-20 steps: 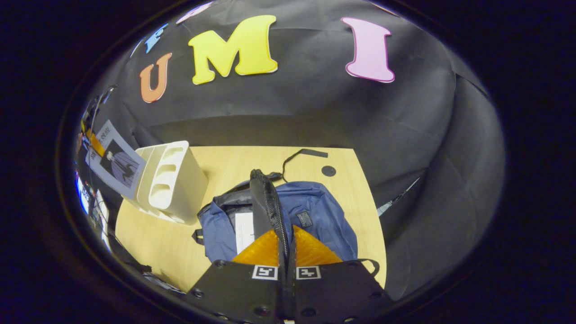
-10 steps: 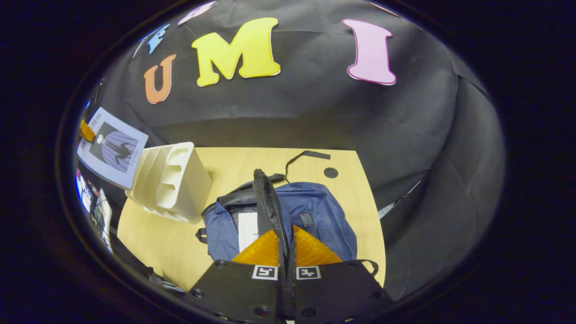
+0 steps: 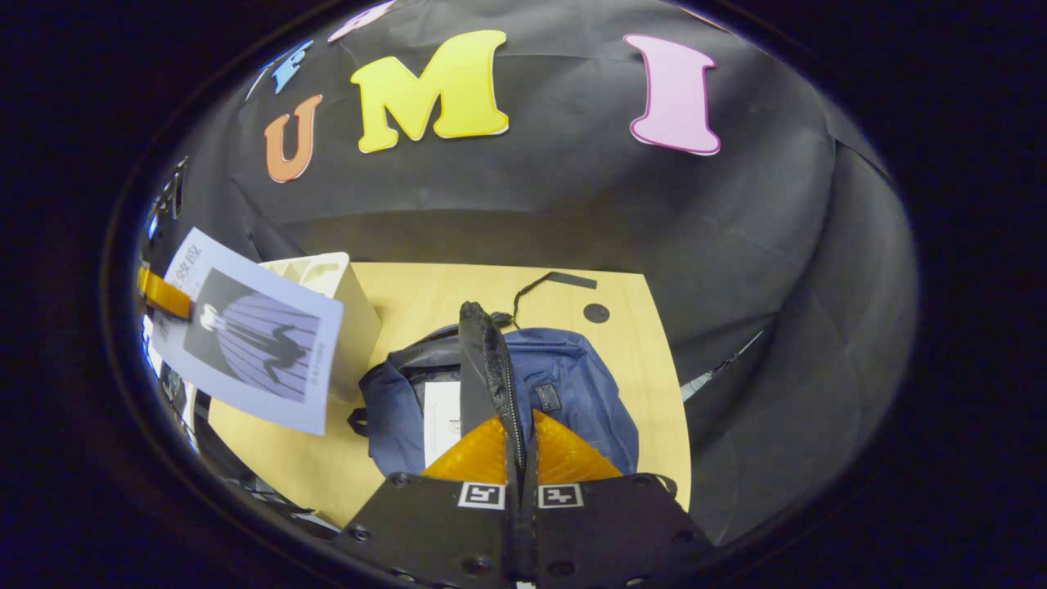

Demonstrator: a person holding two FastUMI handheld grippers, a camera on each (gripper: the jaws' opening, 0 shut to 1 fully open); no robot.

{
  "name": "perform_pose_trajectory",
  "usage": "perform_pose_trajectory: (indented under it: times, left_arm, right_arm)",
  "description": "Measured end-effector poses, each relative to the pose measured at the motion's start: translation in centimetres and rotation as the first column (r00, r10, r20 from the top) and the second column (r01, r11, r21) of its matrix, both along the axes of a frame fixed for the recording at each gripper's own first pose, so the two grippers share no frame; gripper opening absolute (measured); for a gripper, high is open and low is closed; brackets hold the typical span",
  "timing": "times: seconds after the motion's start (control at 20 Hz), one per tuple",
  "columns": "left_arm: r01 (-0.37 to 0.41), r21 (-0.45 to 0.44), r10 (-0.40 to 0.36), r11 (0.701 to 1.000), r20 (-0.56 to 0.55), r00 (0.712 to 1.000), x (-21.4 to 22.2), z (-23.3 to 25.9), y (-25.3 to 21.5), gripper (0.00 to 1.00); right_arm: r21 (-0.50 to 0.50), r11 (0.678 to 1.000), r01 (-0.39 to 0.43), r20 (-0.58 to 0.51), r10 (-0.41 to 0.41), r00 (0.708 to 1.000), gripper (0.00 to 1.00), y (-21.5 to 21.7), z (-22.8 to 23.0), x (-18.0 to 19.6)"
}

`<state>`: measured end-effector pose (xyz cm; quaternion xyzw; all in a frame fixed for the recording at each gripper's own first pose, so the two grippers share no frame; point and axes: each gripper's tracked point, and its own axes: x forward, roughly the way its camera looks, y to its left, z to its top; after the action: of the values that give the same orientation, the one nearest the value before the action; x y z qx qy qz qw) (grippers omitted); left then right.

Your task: Open the schoolbag, grab two books from the bookshelf and put them into the schoolbag.

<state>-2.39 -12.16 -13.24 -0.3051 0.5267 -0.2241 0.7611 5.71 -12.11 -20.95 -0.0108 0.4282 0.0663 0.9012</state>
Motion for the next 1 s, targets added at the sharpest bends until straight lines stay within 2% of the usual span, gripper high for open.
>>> perform_pose_trajectory:
  times: [0.15, 0.2, 0.35, 0.5, 0.7, 1.0]
  left_arm:
    - [0.035, -0.021, -0.035, 0.999, -0.027, 0.999, -1.1, -2.3, -4.0, 0.42]
    - [0.033, -0.041, -0.035, 0.999, -0.049, 0.998, -1.5, -3.1, -5.3, 0.42]
    - [0.023, -0.055, -0.027, 0.998, -0.074, 0.997, -1.2, -6.0, -8.4, 0.43]
    - [0.014, -0.059, -0.018, 0.998, -0.075, 0.997, -0.4, -8.2, -10.4, 0.43]
    - [0.007, -0.102, -0.016, 0.995, -0.093, 0.996, -0.1, -9.9, -12.3, 0.43]
    - [-0.046, -0.206, 0.018, 0.977, -0.134, 0.991, 0.2, -11.3, -14.7, 0.43]
  right_arm:
    - [0.001, 1.000, -0.003, -0.002, 0.003, 1.000, 0.03, -0.1, -0.1, 0.0]
    - [0.002, 1.000, -0.003, -0.001, 0.003, 1.000, 0.00, -0.2, -0.1, 0.1]
    - [-0.001, 1.000, -0.003, 0.001, 0.003, 1.000, 0.00, -0.5, -0.1, 0.1]
    - [-0.003, 1.000, 0.006, 0.000, -0.006, 1.000, 0.02, -1.1, 0.1, 0.2]
    - [-0.015, 1.000, 0.009, 0.000, -0.009, 1.000, 0.00, -1.7, 0.6, 0.3]
    - [-0.034, 0.999, 0.002, 0.002, -0.002, 1.000, 0.00, -2.2, 2.0, 0.6]
